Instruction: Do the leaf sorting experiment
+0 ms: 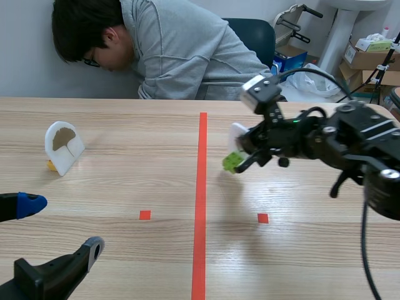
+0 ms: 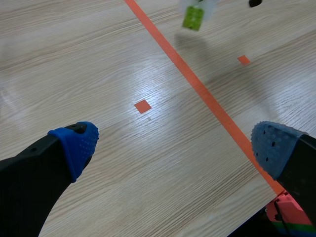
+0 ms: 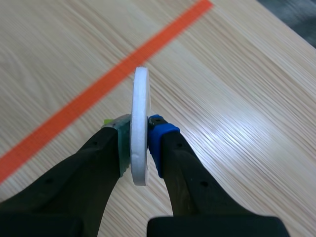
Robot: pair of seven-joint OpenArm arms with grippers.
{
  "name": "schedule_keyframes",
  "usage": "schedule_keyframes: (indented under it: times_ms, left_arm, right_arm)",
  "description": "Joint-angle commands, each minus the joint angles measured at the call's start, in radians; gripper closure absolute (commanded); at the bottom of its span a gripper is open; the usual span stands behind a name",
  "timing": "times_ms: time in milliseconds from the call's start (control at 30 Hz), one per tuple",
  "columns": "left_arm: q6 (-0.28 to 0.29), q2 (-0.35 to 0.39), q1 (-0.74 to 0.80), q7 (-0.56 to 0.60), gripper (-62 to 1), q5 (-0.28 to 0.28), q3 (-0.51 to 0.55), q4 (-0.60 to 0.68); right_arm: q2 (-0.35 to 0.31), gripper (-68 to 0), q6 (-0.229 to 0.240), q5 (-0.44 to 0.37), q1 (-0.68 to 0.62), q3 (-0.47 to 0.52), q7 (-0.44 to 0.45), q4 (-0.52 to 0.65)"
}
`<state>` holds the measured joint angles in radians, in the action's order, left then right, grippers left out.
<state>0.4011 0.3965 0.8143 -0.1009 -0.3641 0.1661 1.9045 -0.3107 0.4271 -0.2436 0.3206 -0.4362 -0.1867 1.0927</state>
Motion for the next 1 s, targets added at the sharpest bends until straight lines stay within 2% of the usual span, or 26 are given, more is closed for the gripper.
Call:
schedule_keyframes:
  times_ms: [0,100,233,333,433,667,800,967]
  left_arm:
    - [0.002,-0.002,-0.003,0.014,-62.3,-0.007,-0.005,0.010]
    - [0.002,-0.002,-0.003,0.014,-62.3,-0.007,-0.005,0.010]
    - [0.002,-0.002,-0.006,0.013,-62.3,-0.007,-0.005,0.010]
    - [0.002,-0.002,-0.007,0.014,-62.3,-0.007,-0.005,0.010]
    - [0.003,-0.002,-0.014,0.013,-62.3,-0.007,-0.005,0.010]
    - [0.003,-0.002,-0.019,0.012,-62.3,-0.010,-0.005,0.010]
    - [0.003,-0.002,-0.019,0.013,-62.3,-0.011,-0.005,0.010]
    - [0.003,-0.002,-0.019,0.012,-62.3,-0.010,-0.005,0.010]
  right_arm:
    - [-0.054,-1.9,-0.001,-0.032,-0.015,0.062,-0.001,0.024]
    - [-0.101,-1.9,-0.001,-0.102,-0.062,0.185,-0.010,0.033]
    - [-0.139,-1.9,-0.001,-0.132,-0.093,0.335,-0.018,0.026]
    - [-0.164,-1.9,-0.014,-0.158,-0.090,0.399,-0.025,0.000]
    - [-0.180,-1.7,-0.047,-0.161,-0.070,0.423,-0.013,-0.068]
    - [-0.182,-1.7,-0.052,-0.153,-0.002,0.424,0.018,-0.246]
    - [-0.182,-1.7,-0.117,-0.136,0.009,0.424,0.019,-0.279]
    - [-0.182,-2.7,-0.139,-0.119,0.008,0.424,0.020,-0.294]
